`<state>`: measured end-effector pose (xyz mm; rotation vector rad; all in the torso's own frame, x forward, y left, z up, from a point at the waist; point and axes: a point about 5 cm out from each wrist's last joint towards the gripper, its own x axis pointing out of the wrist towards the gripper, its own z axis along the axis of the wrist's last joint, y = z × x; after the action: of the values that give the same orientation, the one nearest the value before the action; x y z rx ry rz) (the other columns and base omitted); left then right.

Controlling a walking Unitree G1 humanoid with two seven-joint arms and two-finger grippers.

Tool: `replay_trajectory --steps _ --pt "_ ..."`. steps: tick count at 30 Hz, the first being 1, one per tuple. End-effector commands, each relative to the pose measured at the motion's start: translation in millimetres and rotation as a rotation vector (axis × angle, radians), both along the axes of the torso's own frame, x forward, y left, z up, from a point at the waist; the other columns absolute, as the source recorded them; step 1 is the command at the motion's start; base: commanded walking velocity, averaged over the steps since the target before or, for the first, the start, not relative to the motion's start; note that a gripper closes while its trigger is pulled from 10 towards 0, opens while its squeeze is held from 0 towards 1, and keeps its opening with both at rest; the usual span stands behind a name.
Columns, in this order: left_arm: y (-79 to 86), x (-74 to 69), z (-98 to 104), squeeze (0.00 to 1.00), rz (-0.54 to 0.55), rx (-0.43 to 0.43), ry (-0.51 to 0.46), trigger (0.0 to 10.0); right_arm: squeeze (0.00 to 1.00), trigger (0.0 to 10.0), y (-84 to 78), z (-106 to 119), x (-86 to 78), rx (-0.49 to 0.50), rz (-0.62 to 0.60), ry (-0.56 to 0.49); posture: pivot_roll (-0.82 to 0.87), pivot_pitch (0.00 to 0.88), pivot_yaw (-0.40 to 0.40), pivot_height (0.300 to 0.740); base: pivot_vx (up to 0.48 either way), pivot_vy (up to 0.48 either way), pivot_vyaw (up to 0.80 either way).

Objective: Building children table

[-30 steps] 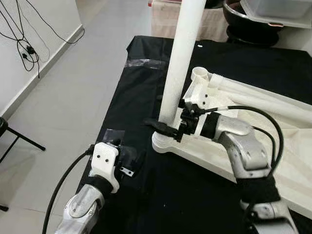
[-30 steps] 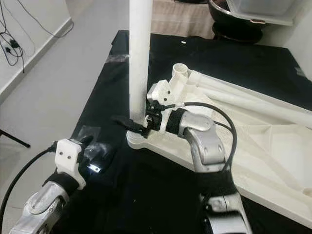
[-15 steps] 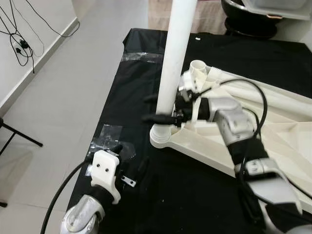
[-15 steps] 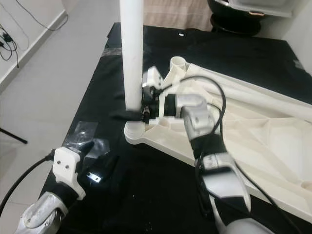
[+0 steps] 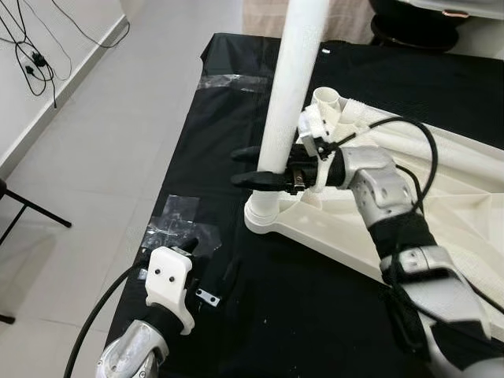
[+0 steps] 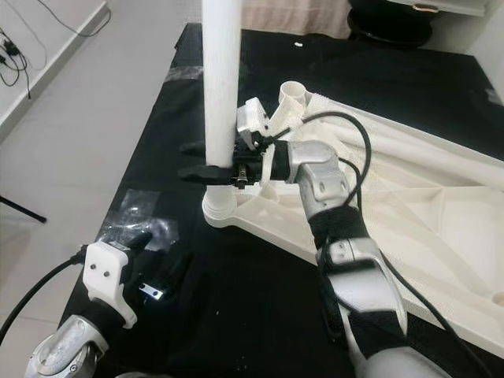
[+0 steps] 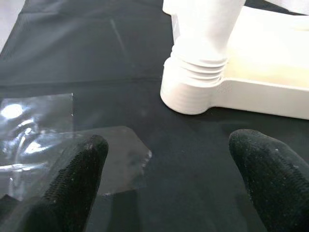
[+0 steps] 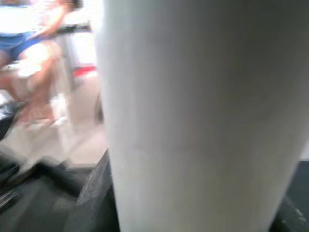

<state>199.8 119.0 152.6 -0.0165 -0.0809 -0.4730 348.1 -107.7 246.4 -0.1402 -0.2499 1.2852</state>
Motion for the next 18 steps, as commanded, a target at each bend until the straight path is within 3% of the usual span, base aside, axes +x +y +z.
replay_trajectory --steps 1,2,4,5,9,16,17,18 --pt "1.9 0.3 -1.3 0.0 -0.003 0.01 0.013 10.0 0.0 0.0 -1.4 -40.9 -5.9 0.011 -0.332 0.122 0.11 0.275 -0.083 0.74 0.0 0.0 0.0" --pt "1.9 0.3 -1.3 0.0 -0.003 0.01 0.013 10.0 0.0 0.0 -1.4 -40.9 -5.9 0.011 -0.332 0.122 0.11 0.275 -0.083 0.74 0.0 0.0 0.0" --pt "3.7 4.2 -1.0 0.0 0.0 0.016 0.008 10.0 0.0 0.0 2.7 -66.0 -27.8 0.022 -0.82 0.169 0.09 0.269 -0.066 0.74 0.0 0.0 0.0" --pt "4.7 7.5 -1.1 0.0 -0.002 0.02 0.006 10.0 0.0 0.0 11.3 -72.2 -44.8 0.03 -0.898 0.177 0.08 0.258 -0.051 0.74 0.0 0.0 0.0" --pt "6.4 13.2 -2.8 0.0 -0.004 0.024 0.008 10.0 0.0 0.0 26.5 -77.4 -60.1 0.012 -0.898 0.152 0.07 0.24 -0.044 0.74 0.0 0.0 0.0" --pt "7.5 21.0 -5.4 0.0 -0.001 0.027 0.01 10.0 0.0 0.0 33.2 -80.8 -53.6 0.012 -0.861 0.163 0.08 0.203 -0.052 0.74 0.0 0.0 0.0" --pt "7.7 23.0 -5.3 0.0 0.006 0.029 0.006 10.0 0.0 10.0 34.7 -77.1 -51.6 0.028 -0.836 0.168 0.08 0.202 -0.06 0.74 0.0 0.0 0.0" --pt "7.7 23.0 -5.3 0.0 0.006 0.029 0.006 10.0 0.0 10.0 34.7 -77.1 -51.6 0.028 -0.836 0.168 0.08 0.202 -0.06 0.74 0.0 0.0 0.0"
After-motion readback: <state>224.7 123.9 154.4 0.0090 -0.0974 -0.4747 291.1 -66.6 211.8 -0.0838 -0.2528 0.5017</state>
